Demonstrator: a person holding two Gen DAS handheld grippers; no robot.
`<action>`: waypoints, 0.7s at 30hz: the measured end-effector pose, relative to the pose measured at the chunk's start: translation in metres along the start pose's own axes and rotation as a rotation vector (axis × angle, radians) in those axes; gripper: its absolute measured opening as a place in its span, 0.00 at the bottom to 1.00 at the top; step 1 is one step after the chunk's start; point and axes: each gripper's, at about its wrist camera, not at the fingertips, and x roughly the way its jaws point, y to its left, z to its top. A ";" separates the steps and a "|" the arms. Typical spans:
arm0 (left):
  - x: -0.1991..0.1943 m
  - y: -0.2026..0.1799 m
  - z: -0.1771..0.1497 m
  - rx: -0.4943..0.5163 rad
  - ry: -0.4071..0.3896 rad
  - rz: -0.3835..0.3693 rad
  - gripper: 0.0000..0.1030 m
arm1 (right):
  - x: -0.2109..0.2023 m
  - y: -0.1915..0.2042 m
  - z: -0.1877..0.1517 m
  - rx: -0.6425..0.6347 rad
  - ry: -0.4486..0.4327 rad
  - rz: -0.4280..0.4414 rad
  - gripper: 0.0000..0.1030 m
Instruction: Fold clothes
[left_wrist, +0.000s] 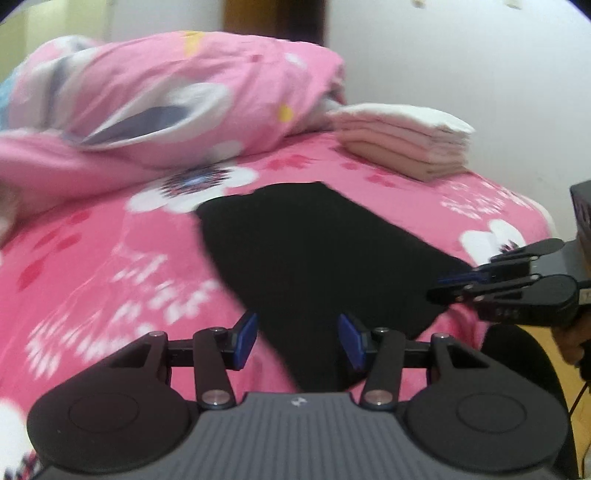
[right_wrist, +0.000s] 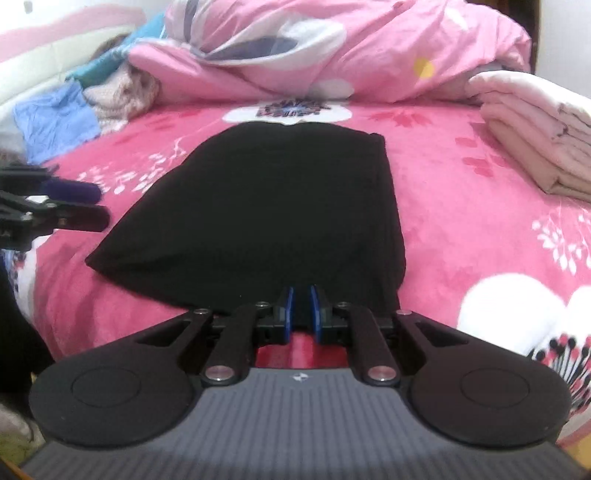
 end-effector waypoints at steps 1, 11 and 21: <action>0.009 -0.006 0.003 0.028 0.012 -0.002 0.49 | -0.001 -0.002 -0.001 0.024 -0.008 0.004 0.08; 0.045 0.023 0.011 -0.012 0.083 0.042 0.32 | 0.000 -0.020 -0.023 0.160 -0.106 0.072 0.08; 0.016 0.019 0.027 -0.021 -0.032 -0.050 0.40 | 0.001 -0.033 -0.028 0.231 -0.132 0.135 0.08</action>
